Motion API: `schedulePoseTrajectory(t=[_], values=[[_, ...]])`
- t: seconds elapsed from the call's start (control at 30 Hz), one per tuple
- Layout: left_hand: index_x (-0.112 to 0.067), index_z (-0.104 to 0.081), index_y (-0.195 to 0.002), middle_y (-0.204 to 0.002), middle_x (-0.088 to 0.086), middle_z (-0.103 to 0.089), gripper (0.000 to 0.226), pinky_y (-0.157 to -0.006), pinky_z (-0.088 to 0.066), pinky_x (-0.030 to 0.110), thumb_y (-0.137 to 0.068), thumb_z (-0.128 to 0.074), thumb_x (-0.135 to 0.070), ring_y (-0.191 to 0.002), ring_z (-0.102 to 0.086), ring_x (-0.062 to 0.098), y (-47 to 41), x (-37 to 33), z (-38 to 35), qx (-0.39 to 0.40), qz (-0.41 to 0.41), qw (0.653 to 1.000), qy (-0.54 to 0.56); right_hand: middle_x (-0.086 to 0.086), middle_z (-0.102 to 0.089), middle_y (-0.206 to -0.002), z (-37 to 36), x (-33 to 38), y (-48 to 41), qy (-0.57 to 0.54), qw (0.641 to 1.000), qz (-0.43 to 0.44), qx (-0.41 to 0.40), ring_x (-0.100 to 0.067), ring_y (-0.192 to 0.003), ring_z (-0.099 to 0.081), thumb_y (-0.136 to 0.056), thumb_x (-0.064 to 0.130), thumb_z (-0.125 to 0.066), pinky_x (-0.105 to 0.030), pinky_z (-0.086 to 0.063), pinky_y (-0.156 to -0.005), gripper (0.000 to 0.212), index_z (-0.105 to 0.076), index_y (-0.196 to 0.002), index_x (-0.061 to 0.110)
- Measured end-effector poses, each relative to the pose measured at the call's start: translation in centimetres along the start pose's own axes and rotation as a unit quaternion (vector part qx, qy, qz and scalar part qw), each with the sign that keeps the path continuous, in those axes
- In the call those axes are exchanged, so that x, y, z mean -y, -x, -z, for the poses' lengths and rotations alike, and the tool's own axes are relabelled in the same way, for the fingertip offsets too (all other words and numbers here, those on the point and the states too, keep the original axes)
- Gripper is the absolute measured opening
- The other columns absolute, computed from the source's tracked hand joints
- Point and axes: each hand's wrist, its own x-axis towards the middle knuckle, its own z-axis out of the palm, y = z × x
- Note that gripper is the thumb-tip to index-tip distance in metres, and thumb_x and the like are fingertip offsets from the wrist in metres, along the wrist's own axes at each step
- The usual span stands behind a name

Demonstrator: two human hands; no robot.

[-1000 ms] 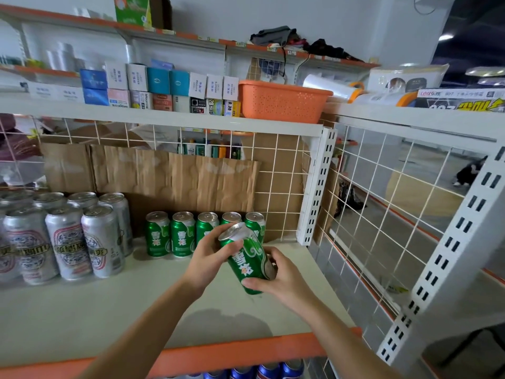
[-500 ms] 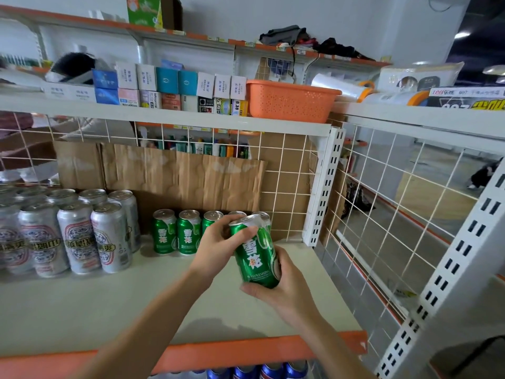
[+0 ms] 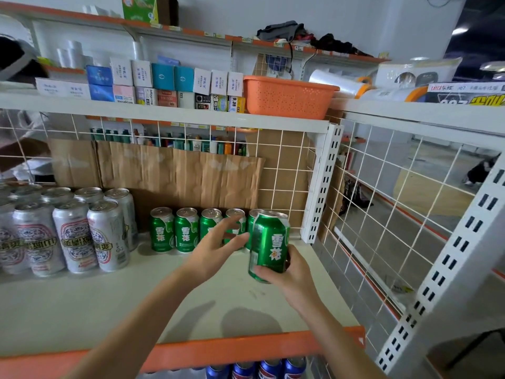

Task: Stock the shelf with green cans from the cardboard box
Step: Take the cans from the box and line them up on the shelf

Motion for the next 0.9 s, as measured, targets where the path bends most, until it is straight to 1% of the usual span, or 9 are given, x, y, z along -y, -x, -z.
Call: schedulePoseTrajectory(t=[0.07,0.13,0.2,0.3,0.37,0.43,0.53,0.73,0.9], values=[[-0.024,-0.046,-0.132,-0.126,-0.003,-0.056,0.076,-0.100,-0.043,0.034,-0.069,-0.055,-0.066,-0.113,-0.055,0.009,0.2,1.9,0.1,-0.004,0.048,0.998,-0.044,0.006,-0.069,-0.092,0.9,-1.0,-0.8,0.014,1.000,-0.002,-0.005,0.000,-0.081,-0.064,-0.041,0.052,-0.076,-0.019,-0.052,-0.069,0.072,-0.057,-0.104,0.022],[-0.021,-0.042,-0.136,-0.133,0.002,-0.050,0.063,-0.100,-0.038,0.030,-0.083,-0.059,-0.051,-0.119,-0.048,0.014,0.7,3.8,0.0,0.004,0.098,0.992,-0.079,0.008,-0.068,-0.093,1.7,-2.3,-1.7,0.047,0.999,-0.010,-0.013,0.001,-0.082,-0.063,-0.040,0.056,-0.075,-0.016,-0.049,-0.068,0.075,-0.057,-0.103,0.021],[-0.018,-0.037,-0.139,-0.140,0.005,-0.042,0.056,-0.102,-0.034,0.030,-0.090,-0.056,-0.038,-0.124,-0.042,0.018,1.2,6.0,-0.2,0.022,0.125,0.981,-0.146,0.009,-0.066,-0.094,2.4,-3.9,-2.5,0.076,0.997,-0.026,-0.021,-0.005,-0.087,-0.062,-0.040,0.053,-0.078,-0.022,-0.050,-0.071,0.073,-0.055,-0.101,0.022],[-0.021,-0.029,-0.144,-0.148,0.002,-0.031,0.065,-0.109,-0.027,0.035,-0.089,-0.052,-0.048,-0.134,-0.032,0.021,2.0,8.7,-0.4,0.053,0.141,0.951,-0.270,0.007,-0.064,-0.097,3.0,-6.5,-3.4,0.098,0.993,-0.053,-0.026,-0.014,-0.091,-0.062,-0.049,0.035,-0.088,-0.033,-0.052,-0.077,0.066,-0.051,-0.102,0.019],[-0.024,-0.021,-0.146,-0.153,0.001,-0.021,0.080,-0.113,-0.020,0.037,-0.082,-0.043,-0.068,-0.139,-0.022,0.020,2.4,9.8,-0.9,0.081,0.156,0.928,-0.330,0.006,-0.063,-0.096,3.2,-7.9,-3.9,0.111,0.991,-0.063,-0.031,-0.016,-0.091,-0.062,-0.051,0.028,-0.089,-0.036,-0.052,-0.078,0.065,-0.050,-0.102,0.017],[-0.026,-0.015,-0.148,-0.156,0.000,-0.010,0.102,-0.117,-0.010,0.039,-0.062,-0.021,-0.080,-0.144,-0.009,0.020,2.8,10.9,-1.5,0.095,0.157,0.908,-0.376,0.009,-0.060,-0.094,3.3,-8.9,-4.1,0.127,0.988,-0.073,-0.038,-0.014,-0.089,-0.060,-0.055,0.023,-0.090,-0.032,-0.050,-0.075,0.063,-0.048,-0.102,0.016],[-0.029,-0.010,-0.149,-0.158,-0.003,0.001,0.106,-0.118,0.003,0.041,-0.055,-0.005,-0.077,-0.145,0.004,0.020,3.4,12.2,-2.5,0.100,0.150,0.894,-0.410,0.010,-0.058,-0.090,3.4,-10.0,-4.3,0.125,0.987,-0.082,-0.057,-0.014,-0.086,-0.058,-0.057,0.020,-0.089,-0.022,-0.044,-0.066,0.061,-0.047,-0.101,0.014],[-0.035,-0.010,-0.147,-0.158,-0.007,0.000,0.106,-0.117,0.003,0.040,-0.050,0.006,-0.075,-0.145,0.003,0.016,3.2,13.4,-2.8,0.076,0.143,0.877,-0.452,0.000,-0.062,-0.098,3.1,-11.9,-5.5,0.130,0.984,-0.096,-0.077,-0.020,-0.091,-0.060,-0.056,0.022,-0.090,-0.028,-0.046,-0.071,0.062,-0.048,-0.101,0.014],[-0.036,-0.015,-0.146,-0.157,-0.008,-0.005,0.104,-0.117,0.000,0.038,-0.051,0.004,-0.074,-0.145,0.000,0.015,3.2,13.6,-2.8,0.054,0.137,0.876,-0.459,-0.001,-0.062,-0.097,2.2,-12.4,-7.0,0.132,0.984,-0.096,-0.070,-0.019,-0.090,-0.059,-0.055,0.022,-0.090,-0.019,-0.042,-0.064,0.062,-0.048,-0.101,0.014]])
